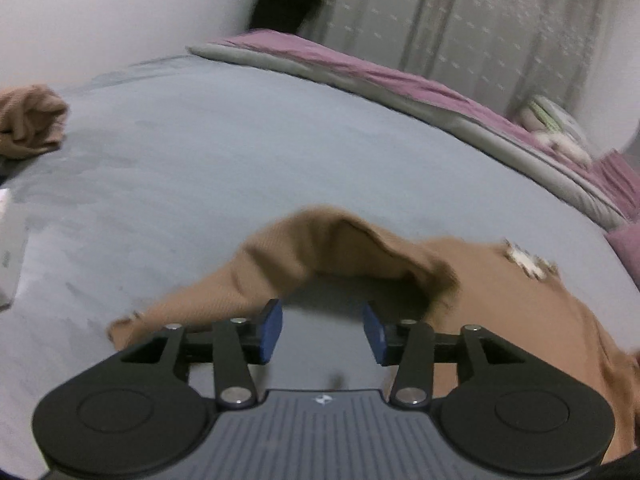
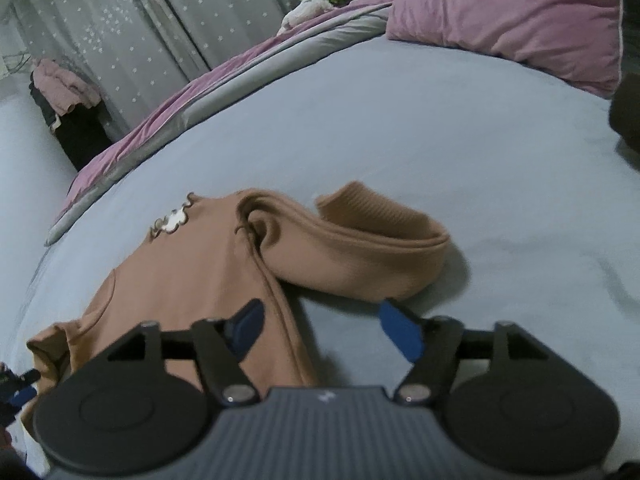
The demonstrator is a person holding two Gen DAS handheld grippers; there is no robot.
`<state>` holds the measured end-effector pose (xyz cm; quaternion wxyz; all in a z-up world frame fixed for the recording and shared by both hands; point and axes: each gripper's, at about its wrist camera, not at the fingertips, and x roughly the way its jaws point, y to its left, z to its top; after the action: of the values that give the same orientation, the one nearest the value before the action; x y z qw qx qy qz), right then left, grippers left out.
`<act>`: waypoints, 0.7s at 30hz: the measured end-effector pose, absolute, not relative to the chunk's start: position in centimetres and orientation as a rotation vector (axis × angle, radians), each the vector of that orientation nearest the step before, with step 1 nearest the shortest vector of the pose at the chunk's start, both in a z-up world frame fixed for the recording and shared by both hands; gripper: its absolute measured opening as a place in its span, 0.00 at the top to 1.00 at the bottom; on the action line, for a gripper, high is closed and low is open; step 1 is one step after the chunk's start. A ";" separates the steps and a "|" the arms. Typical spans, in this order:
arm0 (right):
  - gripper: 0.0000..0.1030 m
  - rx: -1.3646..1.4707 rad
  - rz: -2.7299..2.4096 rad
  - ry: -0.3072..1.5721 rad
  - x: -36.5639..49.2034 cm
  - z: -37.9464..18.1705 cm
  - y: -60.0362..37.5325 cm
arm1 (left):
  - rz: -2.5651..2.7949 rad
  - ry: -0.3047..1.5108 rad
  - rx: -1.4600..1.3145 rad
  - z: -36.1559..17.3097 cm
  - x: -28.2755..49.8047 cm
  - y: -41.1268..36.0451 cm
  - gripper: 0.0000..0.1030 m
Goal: Fold clothes
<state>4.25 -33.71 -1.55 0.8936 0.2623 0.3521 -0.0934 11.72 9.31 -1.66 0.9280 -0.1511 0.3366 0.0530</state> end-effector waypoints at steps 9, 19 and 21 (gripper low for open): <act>0.21 0.538 -0.228 0.713 2.9 -0.8 -34.9 | -0.081 0.717 -0.199 -1.2 9.8 4.3 0.14; 0.20 0.556 -0.283 0.674 1.6 0.2 -36.3 | -0.247 0.742 -0.124 -2.5 8.2 -0.3 0.07; 0.20 0.571 -0.301 0.661 1.3 0.4 -36.9 | -0.267 0.747 -0.121 -2.7 8.0 -0.9 0.07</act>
<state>1.33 -36.89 0.44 0.8953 0.2753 0.3187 -0.1452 7.98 -0.95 -2.74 0.9206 -0.0587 0.3634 -0.1302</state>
